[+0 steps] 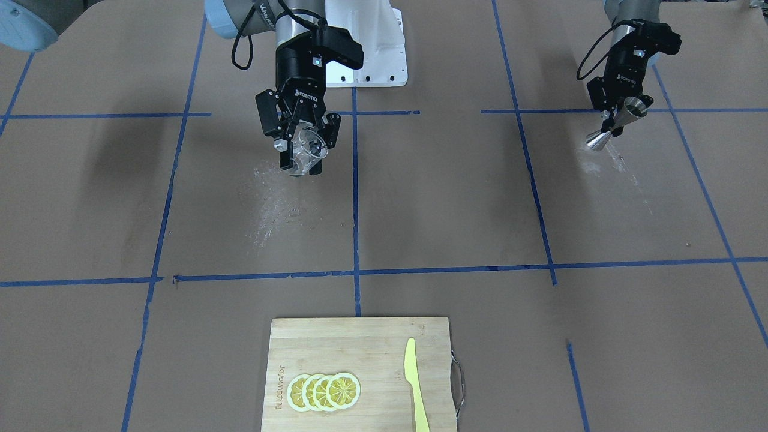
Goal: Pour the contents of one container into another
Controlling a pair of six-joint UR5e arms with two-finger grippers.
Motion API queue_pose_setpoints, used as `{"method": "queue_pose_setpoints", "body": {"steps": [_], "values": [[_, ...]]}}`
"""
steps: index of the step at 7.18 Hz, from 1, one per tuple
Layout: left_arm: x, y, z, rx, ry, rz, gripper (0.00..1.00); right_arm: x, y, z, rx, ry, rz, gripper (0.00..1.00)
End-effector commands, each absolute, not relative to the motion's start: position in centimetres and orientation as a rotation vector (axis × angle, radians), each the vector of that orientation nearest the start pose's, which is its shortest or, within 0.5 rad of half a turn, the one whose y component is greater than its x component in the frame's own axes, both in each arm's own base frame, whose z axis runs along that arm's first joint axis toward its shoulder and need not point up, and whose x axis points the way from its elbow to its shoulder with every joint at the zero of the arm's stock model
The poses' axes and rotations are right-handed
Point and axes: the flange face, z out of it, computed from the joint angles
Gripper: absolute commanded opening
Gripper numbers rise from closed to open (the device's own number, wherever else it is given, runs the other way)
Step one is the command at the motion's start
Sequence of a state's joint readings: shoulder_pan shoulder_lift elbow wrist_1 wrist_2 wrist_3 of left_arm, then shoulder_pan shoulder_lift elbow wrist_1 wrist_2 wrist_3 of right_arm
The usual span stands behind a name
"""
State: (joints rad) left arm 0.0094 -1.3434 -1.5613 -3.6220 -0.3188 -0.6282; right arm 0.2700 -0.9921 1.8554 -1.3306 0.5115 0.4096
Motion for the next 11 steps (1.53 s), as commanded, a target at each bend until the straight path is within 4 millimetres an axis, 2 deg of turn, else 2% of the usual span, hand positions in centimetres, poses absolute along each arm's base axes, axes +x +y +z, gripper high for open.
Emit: {"method": "queue_pose_setpoints", "body": {"steps": [1,3,8,9,11], "values": [[29.8,-22.4,56.1,1.433,0.842,-0.334,0.00,-49.5,-36.5,15.1,1.346,-0.131,-0.165,0.00],[30.6,-22.2,56.1,1.450,0.817,-0.262,0.00,-49.5,-36.5,15.2,1.346,-0.129,-0.166,0.00],[32.0,-22.0,55.5,1.416,0.948,-0.139,0.00,-49.5,-36.5,15.3,1.345,-0.128,-0.167,0.00],[32.2,-21.9,55.5,1.394,0.989,-0.158,0.00,-49.5,-36.5,15.4,1.344,-0.127,-0.168,0.00],[32.4,-21.9,57.0,1.342,1.041,-0.159,0.00,-49.4,-36.6,15.4,1.345,-0.126,-0.167,0.00]]}}
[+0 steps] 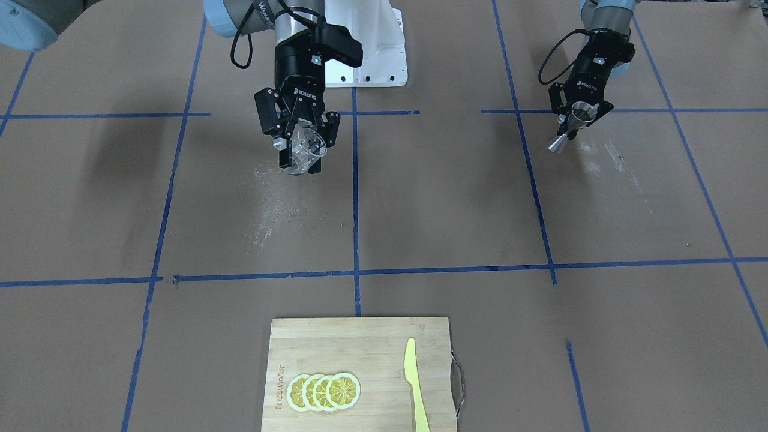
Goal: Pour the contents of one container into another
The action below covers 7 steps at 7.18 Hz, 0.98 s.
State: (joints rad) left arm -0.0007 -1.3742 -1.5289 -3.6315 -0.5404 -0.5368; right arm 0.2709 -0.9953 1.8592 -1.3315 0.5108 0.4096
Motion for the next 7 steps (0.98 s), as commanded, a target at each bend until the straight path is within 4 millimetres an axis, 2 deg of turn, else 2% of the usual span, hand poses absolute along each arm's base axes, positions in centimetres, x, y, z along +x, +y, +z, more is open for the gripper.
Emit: {"method": "queue_pose_setpoints", "body": {"steps": [1,2,4,6,7], "values": [[32.2,-22.2,58.0,1.345,1.014,-0.147,0.00,-49.4,-36.6,15.4,1.345,-0.126,-0.167,0.00],[32.1,-22.6,58.6,1.348,0.994,-0.142,0.00,-49.4,-36.6,15.4,1.345,-0.126,-0.167,0.00],[31.9,-22.9,58.6,1.350,0.989,-0.137,0.00,-49.4,-36.6,15.4,1.345,-0.126,-0.167,0.00],[31.8,-24.4,58.4,1.359,0.960,-0.123,0.00,-49.4,-36.6,15.4,1.345,-0.126,-0.167,0.00],[33.1,-25.8,57.3,1.364,0.952,-0.117,0.00,-49.4,-36.6,15.4,1.345,-0.126,-0.167,0.00]]}}
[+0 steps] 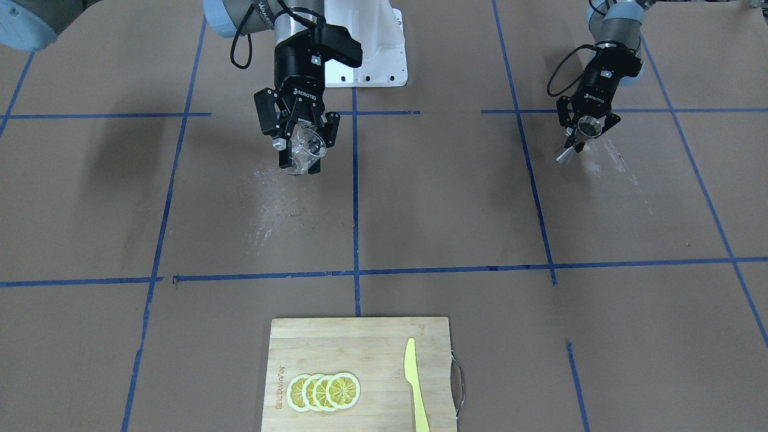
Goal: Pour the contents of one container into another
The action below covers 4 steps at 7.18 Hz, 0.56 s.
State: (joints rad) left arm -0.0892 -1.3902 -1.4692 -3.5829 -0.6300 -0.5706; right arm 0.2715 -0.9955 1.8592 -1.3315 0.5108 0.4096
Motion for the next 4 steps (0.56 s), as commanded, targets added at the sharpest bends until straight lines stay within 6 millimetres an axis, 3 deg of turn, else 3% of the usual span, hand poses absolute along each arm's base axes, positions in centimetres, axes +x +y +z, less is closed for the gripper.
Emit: {"method": "queue_pose_setpoints", "body": {"steps": [1,4], "values": [[34.64,-26.88,56.73,1.363,0.937,-0.101,0.00,-49.43,-36.62,15.39,1.345,-0.126,-0.167,0.00],[34.59,-27.79,57.43,1.356,0.938,-0.059,0.00,-49.45,-36.62,15.57,1.343,-0.125,-0.170,0.00]]}}
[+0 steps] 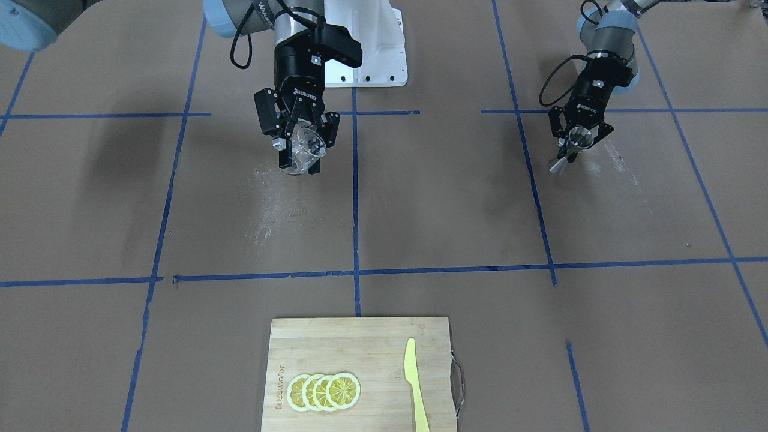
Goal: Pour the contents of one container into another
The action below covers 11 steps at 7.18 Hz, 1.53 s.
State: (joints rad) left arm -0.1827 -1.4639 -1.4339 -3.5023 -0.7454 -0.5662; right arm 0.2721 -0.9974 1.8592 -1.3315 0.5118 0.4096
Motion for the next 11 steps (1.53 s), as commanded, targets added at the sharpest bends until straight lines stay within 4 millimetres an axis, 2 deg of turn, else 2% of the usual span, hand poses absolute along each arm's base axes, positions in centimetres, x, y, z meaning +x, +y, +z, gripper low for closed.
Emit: {"method": "queue_pose_setpoints", "body": {"steps": [1,4,11], "values": [[34.73,-27.80,57.43,1.351,0.944,-0.051,0.00,-49.45,-36.61,15.57,1.343,-0.125,-0.170,0.00],[34.94,-27.74,57.34,1.342,0.965,-0.030,0.00,-49.45,-36.61,15.66,1.342,-0.123,-0.171,0.00],[35.24,-27.77,57.53,1.337,0.974,-0.031,0.07,-49.44,-36.62,15.66,1.343,-0.122,-0.170,0.00]]}}
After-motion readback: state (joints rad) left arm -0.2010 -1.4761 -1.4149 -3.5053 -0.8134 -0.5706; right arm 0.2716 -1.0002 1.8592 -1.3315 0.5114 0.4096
